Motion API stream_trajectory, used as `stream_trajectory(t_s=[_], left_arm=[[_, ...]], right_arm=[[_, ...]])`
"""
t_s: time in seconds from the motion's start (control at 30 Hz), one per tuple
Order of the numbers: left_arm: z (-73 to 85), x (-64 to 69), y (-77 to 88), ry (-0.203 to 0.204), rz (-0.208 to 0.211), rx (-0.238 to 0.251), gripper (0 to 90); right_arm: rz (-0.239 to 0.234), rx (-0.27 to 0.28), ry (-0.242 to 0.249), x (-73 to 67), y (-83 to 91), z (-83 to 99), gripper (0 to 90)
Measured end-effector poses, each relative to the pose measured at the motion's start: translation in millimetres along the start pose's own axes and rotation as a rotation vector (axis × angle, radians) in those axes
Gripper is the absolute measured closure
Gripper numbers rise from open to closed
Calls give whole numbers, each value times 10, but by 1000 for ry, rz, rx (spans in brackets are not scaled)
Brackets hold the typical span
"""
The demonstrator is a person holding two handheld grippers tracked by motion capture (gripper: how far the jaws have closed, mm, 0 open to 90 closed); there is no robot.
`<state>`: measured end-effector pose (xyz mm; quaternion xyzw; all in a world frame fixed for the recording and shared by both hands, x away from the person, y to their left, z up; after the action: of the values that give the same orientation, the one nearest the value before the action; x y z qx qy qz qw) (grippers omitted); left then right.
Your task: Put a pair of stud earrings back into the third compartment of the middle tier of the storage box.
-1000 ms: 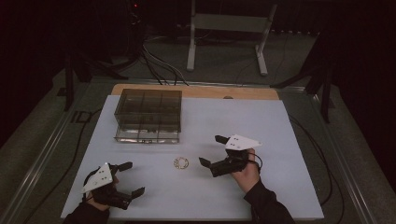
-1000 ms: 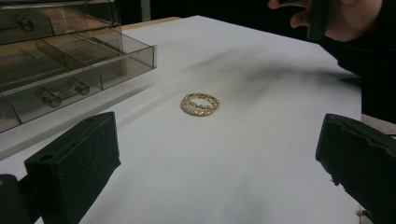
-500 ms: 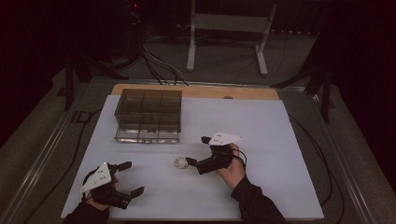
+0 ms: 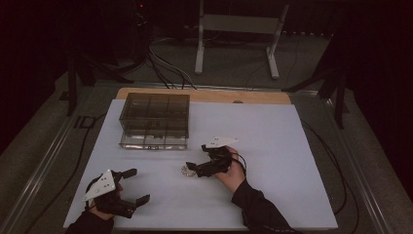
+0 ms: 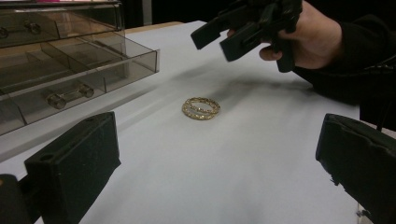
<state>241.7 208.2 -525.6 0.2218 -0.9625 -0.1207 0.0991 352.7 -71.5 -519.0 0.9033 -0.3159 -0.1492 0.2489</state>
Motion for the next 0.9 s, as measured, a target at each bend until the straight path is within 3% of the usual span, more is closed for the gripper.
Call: stream_trajectory(t_s=[0.07, 0.17, 0.2, 0.27, 0.43, 0.57, 0.7, 0.8, 0.9], left_arm=[[-2, -3, 2, 3, 1, 1, 6], [-1, -2, 2, 1, 1, 1, 6], [-1, -3, 2, 2, 1, 1, 6], [-4, -2, 1, 3, 1, 3, 6], [1, 1, 0, 0, 1, -1, 6], [4, 3, -3, 1, 4, -2, 6], [2, 4, -3, 0, 3, -1, 6], [5, 0, -3, 3, 4, -3, 6], [3, 2, -2, 1, 5, -1, 6]], right_arm=[[31, -38, 5, -6, -57, 54, 157], [15, -71, 9, -54, -105, 105, 185], [19, -82, 17, -74, -120, 116, 279], [19, -99, 26, -119, -150, 135, 368], [6, -140, 34, -204, -226, 191, 484], [0, -175, 37, -240, -285, 253, 656], [-8, -197, 27, -258, -319, 279, 697], [-29, -203, 32, -285, -332, 274, 789], [-49, -208, 0, -291, -338, 274, 843]])
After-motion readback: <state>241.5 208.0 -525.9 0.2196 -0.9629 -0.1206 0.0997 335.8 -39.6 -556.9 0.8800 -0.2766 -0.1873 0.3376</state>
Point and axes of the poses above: each handheld gripper's, and its own axes: y roughly backward along the jaws, z roughly out of its underside, x roughly to its right, the point moved 4 cm from there along -y, roughly forward along the jaws, and after that the axes turned 8 degrees about z, right-handed, at the moved point
